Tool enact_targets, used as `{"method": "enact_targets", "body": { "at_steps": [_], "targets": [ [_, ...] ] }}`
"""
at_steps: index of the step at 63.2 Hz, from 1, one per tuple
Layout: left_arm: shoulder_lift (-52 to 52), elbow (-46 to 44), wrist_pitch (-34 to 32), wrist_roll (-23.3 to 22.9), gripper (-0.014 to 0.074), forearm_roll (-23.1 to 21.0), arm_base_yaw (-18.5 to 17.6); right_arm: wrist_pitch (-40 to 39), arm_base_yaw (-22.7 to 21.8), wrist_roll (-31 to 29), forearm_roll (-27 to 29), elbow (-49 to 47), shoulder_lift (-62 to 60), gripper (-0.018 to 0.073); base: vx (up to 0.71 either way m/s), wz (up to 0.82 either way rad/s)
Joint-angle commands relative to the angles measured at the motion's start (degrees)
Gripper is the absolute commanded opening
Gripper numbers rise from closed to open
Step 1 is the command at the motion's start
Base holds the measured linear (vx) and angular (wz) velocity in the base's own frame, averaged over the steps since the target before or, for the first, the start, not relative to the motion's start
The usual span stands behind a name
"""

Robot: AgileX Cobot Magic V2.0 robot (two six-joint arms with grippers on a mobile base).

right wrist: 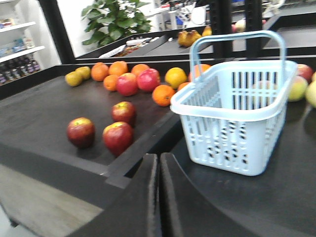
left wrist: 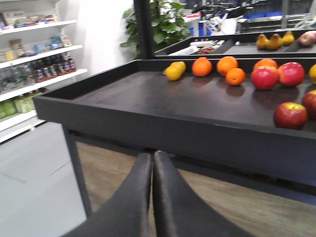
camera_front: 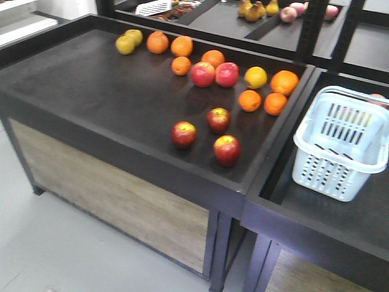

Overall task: Pick three apples into basket with both arms
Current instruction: 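Drive the base forward and turn toward the fruit table with basket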

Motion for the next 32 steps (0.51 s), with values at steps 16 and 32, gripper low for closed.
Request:
{"method": "enact_targets", "body": {
  "at_steps": [16,32],
  "targets": [
    [-0.9,0.5,-3.8,0.0,-0.0006,-0.6,-0.1,-4.1,0.0,-0.2,-0.6,0.8,-0.8,-0.0004,0.10,-0.35],
    [-0.9,0.5,-3.8,0.0,-0.0006,-0.6,-0.1,-4.1,0.0,-0.2,-0.6,0.8,-0.8,-0.0004,0.11,-0.28]
  ]
}}
